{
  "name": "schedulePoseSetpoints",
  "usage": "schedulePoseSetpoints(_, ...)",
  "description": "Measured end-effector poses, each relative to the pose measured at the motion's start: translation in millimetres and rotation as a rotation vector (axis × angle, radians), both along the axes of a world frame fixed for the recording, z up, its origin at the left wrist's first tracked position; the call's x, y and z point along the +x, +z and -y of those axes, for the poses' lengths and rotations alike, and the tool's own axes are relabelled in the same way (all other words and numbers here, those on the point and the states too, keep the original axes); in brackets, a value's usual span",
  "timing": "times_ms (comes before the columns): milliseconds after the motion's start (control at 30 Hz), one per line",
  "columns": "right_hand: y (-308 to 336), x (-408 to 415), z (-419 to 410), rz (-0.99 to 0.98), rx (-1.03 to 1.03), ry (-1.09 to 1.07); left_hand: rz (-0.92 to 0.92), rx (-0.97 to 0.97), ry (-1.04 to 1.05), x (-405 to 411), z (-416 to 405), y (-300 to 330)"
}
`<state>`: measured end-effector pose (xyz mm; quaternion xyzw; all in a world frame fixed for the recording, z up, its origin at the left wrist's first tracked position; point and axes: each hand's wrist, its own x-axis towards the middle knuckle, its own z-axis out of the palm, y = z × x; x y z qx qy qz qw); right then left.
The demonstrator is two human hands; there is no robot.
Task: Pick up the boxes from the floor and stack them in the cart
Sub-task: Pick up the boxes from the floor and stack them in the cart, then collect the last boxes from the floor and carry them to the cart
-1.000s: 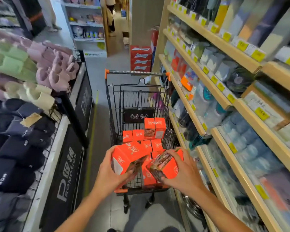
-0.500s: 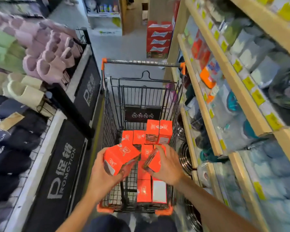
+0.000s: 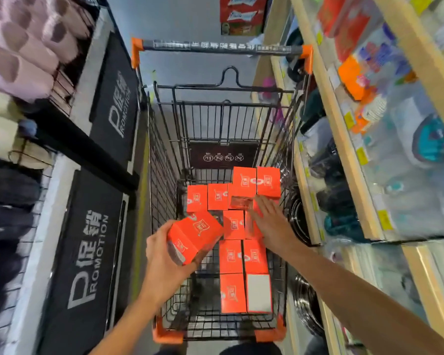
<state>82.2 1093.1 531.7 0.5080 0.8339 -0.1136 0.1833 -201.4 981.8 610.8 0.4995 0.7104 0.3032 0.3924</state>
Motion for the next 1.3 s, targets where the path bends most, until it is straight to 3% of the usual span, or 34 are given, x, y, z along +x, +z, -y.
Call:
schedulePoseSetpoints(167, -41, -4, 7, -0.007, -0.003, -0.097, -0.006, -0.067, -0.006, -12, -12, -26)
schedulePoseSetpoints(500, -43, 1, 11, -0.089, -0.014, -0.223, 0.075, -0.168, 0.162, 15, -33, -52)
schedulePoseSetpoints(767, -44, 11, 17, -0.212, -0.054, -0.266, -0.031, -0.033, 0.198, 74, -71, -91)
schedulePoseSetpoints(867, -46, 10, 18, -0.288, -0.018, -0.304, 0.054, 0.001, 0.254, 118, -81, -101)
schedulePoseSetpoints(1000, -53, 18, 26, -0.406, 0.037, -0.388, 0.181, -0.053, 0.13, 167, -77, -113)
schedulePoseSetpoints(1167, -57, 23, 29, -0.389, 0.022, -0.378, 0.294, -0.132, 0.031, 155, -67, -129)
schedulePoseSetpoints(1300, -48, 19, 25, -0.434, -0.013, -0.404, 0.245, -0.234, -0.049, 132, -73, -137)
